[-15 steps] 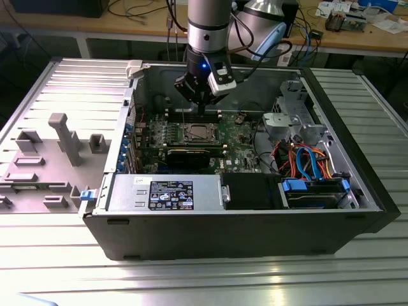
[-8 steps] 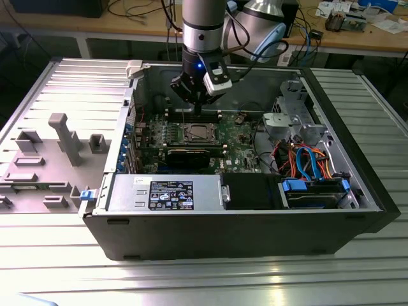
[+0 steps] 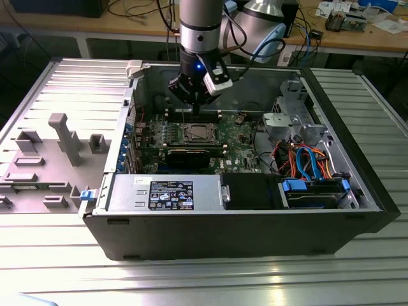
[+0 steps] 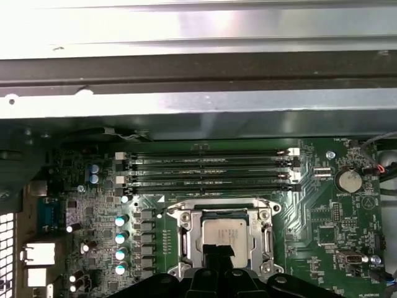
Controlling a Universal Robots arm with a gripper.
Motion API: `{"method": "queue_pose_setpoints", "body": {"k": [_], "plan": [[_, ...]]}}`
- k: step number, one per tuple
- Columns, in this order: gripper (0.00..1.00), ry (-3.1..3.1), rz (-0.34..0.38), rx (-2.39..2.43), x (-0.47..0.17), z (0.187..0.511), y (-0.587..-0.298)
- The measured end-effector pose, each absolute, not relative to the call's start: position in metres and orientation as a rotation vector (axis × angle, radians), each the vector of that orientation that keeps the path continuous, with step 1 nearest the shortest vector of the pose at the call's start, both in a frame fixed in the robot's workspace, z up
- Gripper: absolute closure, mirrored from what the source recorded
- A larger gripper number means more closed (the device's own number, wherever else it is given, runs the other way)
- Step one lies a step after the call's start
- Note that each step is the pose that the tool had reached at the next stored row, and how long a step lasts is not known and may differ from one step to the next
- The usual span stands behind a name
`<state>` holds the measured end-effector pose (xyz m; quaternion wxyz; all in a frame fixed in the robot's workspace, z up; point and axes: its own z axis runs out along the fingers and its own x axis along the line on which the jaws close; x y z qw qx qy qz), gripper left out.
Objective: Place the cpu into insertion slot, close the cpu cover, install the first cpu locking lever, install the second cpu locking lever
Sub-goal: 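Install the first cpu locking lever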
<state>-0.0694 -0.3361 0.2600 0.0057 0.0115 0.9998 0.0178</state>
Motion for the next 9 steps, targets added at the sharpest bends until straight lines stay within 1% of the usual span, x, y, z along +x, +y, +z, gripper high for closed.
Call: {"method": "queue_pose_setpoints", "body": {"k": [9], "plan": [[0.89,3.130,0.056,-0.051,-0.0805,0.2589,-0.3362]]}}
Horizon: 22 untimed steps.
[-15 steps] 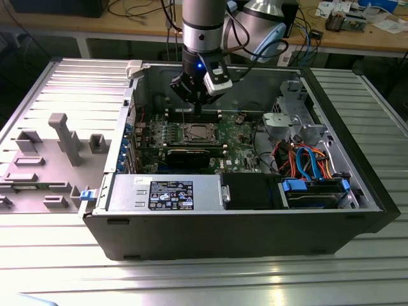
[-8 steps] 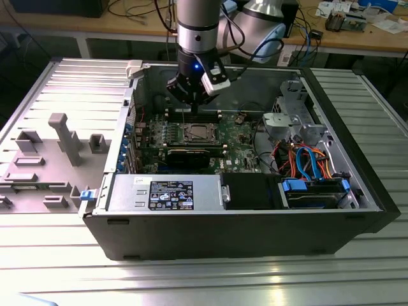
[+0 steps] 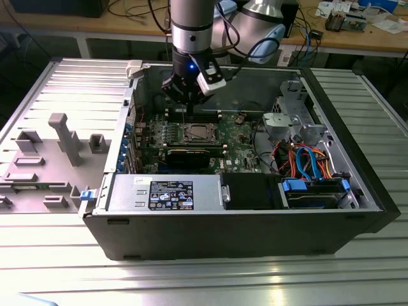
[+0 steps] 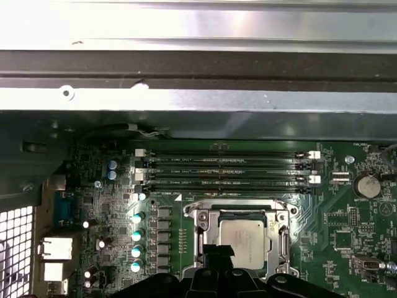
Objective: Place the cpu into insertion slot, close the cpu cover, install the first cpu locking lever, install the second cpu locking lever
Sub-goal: 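Install the first cpu locking lever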
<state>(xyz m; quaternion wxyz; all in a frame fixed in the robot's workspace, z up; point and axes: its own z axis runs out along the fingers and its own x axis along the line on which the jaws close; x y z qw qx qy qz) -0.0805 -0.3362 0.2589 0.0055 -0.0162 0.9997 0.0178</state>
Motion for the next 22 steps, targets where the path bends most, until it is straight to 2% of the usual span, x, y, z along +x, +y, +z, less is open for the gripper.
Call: {"method": "queue_pose_setpoints", "body": {"k": [22], "plan": [[0.89,3.127,0.056,-0.057,-0.115,0.258,-0.334]]}}
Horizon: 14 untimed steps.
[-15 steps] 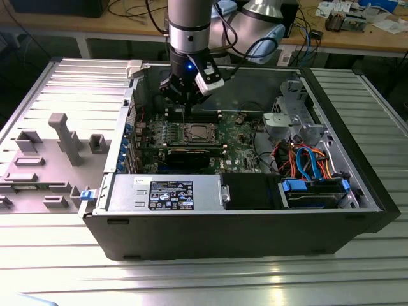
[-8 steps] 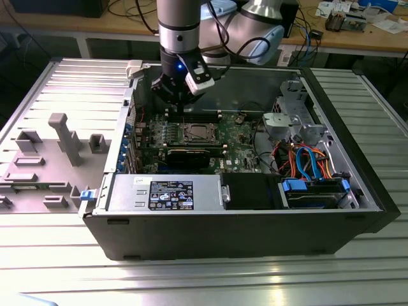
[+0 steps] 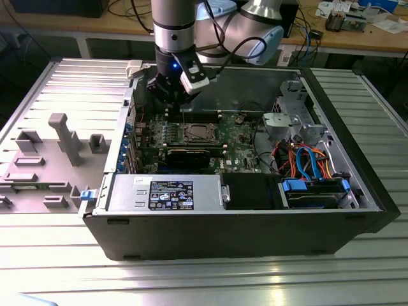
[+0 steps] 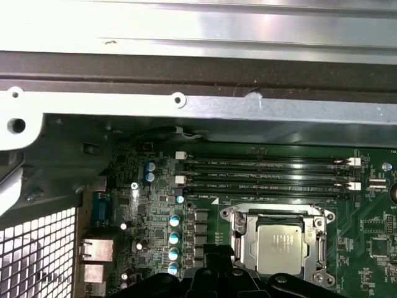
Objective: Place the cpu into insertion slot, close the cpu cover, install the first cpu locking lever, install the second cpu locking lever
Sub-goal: 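Install the first cpu locking lever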
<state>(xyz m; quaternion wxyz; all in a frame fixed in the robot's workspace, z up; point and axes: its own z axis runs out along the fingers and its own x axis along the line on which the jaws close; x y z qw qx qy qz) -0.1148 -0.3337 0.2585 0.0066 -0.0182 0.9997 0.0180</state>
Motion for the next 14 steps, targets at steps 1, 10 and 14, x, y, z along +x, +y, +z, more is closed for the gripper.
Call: {"method": "queue_pose_setpoints", "body": {"k": [1,10,14], "plan": [[0.89,3.127,0.056,-0.057,-0.115,0.258,-0.334],[0.89,3.127,0.056,-0.058,-0.116,0.258,-0.321],[0.89,3.127,0.056,-0.059,-0.116,0.258,-0.317]]}}
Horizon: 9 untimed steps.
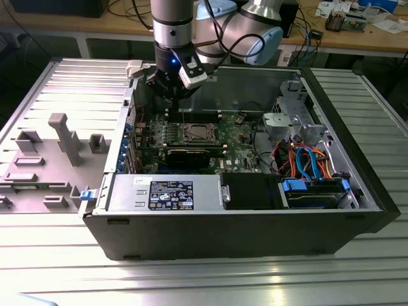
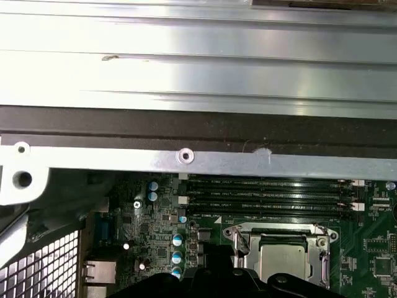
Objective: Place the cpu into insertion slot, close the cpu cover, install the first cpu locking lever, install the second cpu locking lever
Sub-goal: 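Install the first cpu locking lever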
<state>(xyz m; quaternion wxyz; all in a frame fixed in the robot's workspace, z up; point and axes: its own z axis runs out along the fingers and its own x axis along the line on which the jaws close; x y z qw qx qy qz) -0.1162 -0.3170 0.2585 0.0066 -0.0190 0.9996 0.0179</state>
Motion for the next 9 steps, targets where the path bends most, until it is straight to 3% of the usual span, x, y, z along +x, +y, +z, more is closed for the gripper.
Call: {"method": "queue_pose_setpoints", "body": {"k": [9], "plan": [[0.89,3.122,0.054,-0.059,-0.105,0.258,-0.316]]}}
